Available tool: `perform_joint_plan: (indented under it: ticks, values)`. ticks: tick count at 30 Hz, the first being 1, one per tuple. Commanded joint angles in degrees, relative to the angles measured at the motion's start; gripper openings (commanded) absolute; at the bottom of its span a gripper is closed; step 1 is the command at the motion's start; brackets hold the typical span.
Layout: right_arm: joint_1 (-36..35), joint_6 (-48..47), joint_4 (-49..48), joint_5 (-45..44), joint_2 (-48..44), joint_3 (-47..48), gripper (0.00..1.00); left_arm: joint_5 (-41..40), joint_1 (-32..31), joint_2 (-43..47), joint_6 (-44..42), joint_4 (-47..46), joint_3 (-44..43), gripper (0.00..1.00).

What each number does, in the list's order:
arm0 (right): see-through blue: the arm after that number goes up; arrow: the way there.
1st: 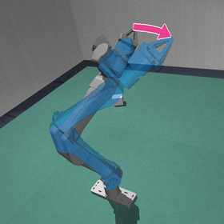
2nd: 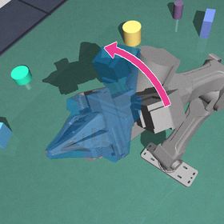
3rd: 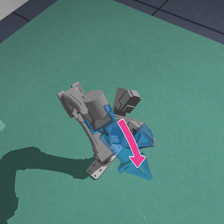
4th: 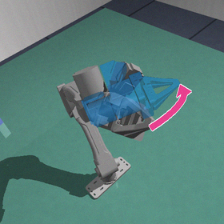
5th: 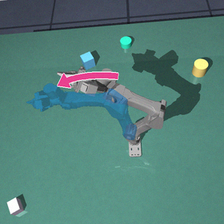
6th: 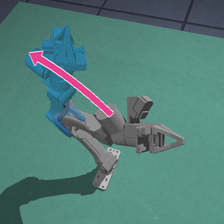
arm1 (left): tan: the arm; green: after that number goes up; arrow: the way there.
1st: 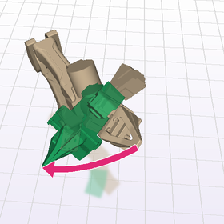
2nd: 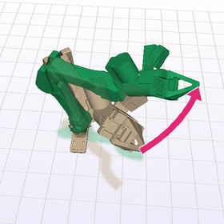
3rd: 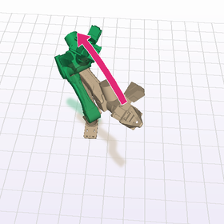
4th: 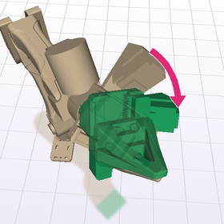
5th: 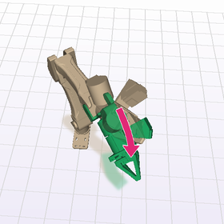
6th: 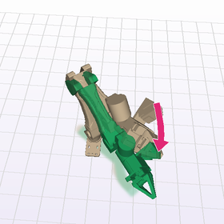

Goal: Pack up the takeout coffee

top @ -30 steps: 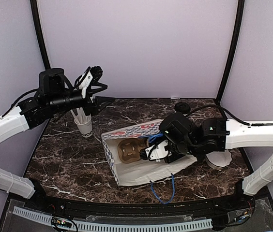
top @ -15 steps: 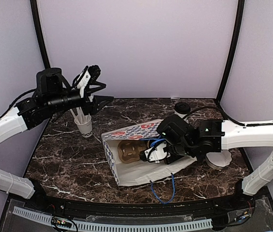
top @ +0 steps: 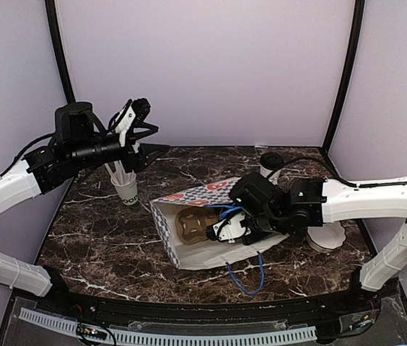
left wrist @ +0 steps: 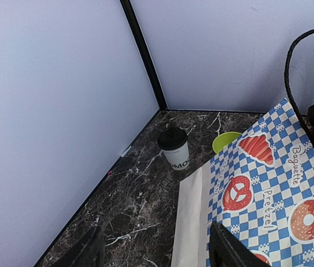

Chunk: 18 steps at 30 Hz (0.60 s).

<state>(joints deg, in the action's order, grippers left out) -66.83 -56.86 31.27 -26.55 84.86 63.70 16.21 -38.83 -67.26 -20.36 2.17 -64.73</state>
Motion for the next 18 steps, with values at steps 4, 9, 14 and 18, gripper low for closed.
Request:
perform_joint_plan:
  ticks: [4,9,14,18]
  values:
    - [1.39,1.14,-1.39,0.87,1.77,2.78,0.48,0.31,0.21,1.79,-0.29,-1.03,0.57,0.66]
    - [1.96,0.90,-2.01,1.14,2.15,3.01,0.47,0.08,0.22,1.81,-0.34,-0.97,0.57,0.66]
    - [2.47,0.47,-3.29,1.15,2.74,2.94,0.47,0.01,0.21,1.66,-0.42,-0.94,0.52,0.65]
    - [2.72,0.36,-3.93,1.60,3.41,3.16,0.47,0.27,0.20,1.48,-0.30,-0.94,0.57,0.65]
